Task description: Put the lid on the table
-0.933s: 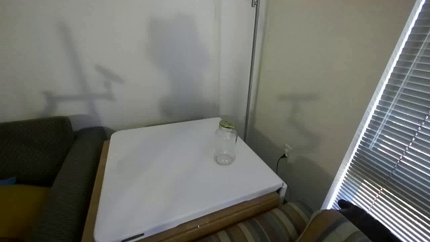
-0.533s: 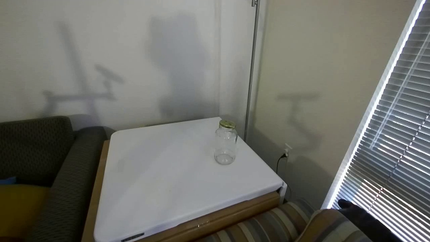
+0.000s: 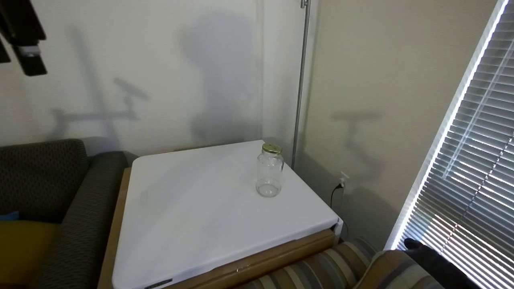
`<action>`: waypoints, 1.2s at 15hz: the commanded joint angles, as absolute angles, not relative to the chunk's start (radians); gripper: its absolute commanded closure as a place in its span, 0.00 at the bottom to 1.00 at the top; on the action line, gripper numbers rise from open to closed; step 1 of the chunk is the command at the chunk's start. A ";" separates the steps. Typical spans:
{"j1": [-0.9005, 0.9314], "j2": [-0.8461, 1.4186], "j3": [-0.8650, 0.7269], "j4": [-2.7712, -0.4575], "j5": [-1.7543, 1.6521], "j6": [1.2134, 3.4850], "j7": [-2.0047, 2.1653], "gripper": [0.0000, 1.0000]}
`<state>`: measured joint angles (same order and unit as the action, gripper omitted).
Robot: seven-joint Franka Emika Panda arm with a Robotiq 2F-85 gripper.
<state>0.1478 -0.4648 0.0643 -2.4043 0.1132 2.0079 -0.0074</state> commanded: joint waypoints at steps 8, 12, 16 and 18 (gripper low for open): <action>0.131 -0.365 0.073 -2.308 0.119 2.009 -0.009 0.00; 0.131 -0.367 0.073 -2.310 0.119 2.009 -0.009 0.00; 0.131 -0.367 0.073 -2.309 0.119 2.009 -0.009 0.00; 0.131 -0.366 0.073 -2.307 0.119 2.009 -0.009 0.00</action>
<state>0.1425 -0.3662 0.0632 -2.3096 0.1151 2.0119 -0.0059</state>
